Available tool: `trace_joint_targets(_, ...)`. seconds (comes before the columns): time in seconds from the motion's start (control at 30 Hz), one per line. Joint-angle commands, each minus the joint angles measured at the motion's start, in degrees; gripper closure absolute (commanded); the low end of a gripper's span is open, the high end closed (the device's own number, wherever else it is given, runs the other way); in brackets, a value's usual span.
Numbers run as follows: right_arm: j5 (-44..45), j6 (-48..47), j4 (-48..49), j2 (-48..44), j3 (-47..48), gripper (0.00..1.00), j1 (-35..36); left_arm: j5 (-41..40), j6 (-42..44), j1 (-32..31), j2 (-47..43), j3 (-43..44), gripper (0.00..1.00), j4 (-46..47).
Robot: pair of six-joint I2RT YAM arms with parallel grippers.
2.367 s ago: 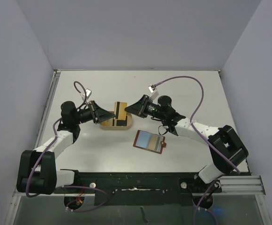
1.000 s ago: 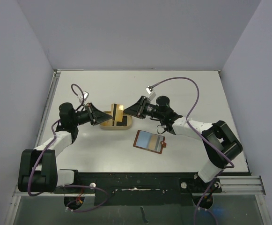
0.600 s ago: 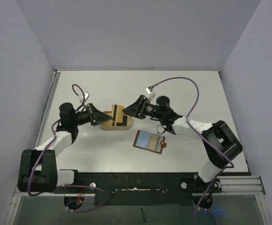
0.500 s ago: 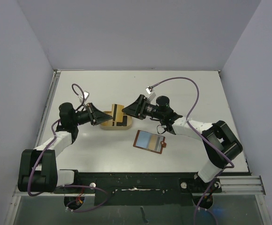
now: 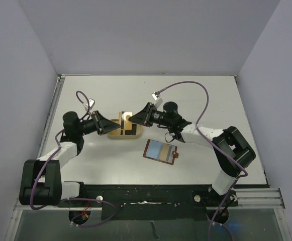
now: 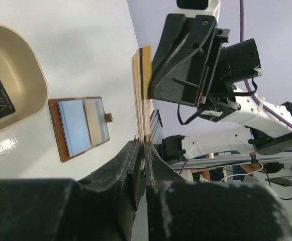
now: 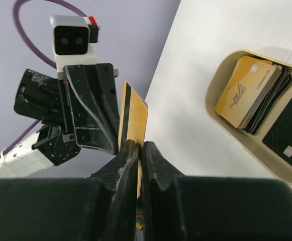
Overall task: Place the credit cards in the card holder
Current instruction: Pick up the credit card from the storage box.
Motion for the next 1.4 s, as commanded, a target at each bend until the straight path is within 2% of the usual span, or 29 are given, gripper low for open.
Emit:
trace_joint_targets(0.0, -1.12, -0.96, 4.8, -1.54, -0.49, 1.0, -0.27, 2.35, -0.55, 1.59, -0.59, 1.06, 0.86, 4.08)
trace_joint_targets(0.1, -2.56, -1.58, 5.38, -1.92, -1.11, 1.0, -0.43, 2.31, -0.47, 3.28, -1.23, 1.81, 0.73, 3.58)
trace_joint_targets(0.2, -4.14, -1.82, 6.09, -1.73, -0.73, 1.0, -0.23, 2.51, -0.03, 3.58, -0.72, 2.6, 0.66, 3.45)
trace_joint_targets(0.67, -7.06, 0.15, 9.98, -0.24, -0.24, 1.0, 0.81, 1.87, -2.06, 3.48, 2.54, 3.13, 0.63, 7.94)
trace_joint_targets(0.77, -7.3, 0.48, 10.39, -0.06, -0.15, 1.0, 0.93, 1.97, -4.62, 3.49, 3.37, 2.77, 0.67, 11.03)
trace_joint_targets(0.93, -7.74, 0.73, 10.59, 0.43, 0.11, 1.0, 1.1, 2.13, -13.17, 3.42, 5.48, 0.82, 0.78, 24.14)
trace_joint_targets(1.07, -7.87, 0.84, 10.59, 0.6, 0.36, 1.0, 1.19, 2.36, -20.39, 3.43, 7.97, -0.73, 0.98, 34.94)
trace_joint_targets(1.1, -7.92, 0.85, 10.6, 0.63, 0.38, 1.0, 1.24, 2.42, -22.2, 3.49, 8.61, -0.88, 1.0, 37.55)
trace_joint_targets(1.23, -8.25, 0.89, 10.6, 0.95, 0.33, 0.99, 1.19, 3.1, -25.5, 3.49, 10.19, -1.11, 1.0, 42.4)
trace_joint_targets(1.37, -8.58, 0.91, 10.32, 0.84, -0.2, 0.94, 0.8, 2.93, -23.45, 3.71, 9.92, -1.05, 1.0, 39.85)
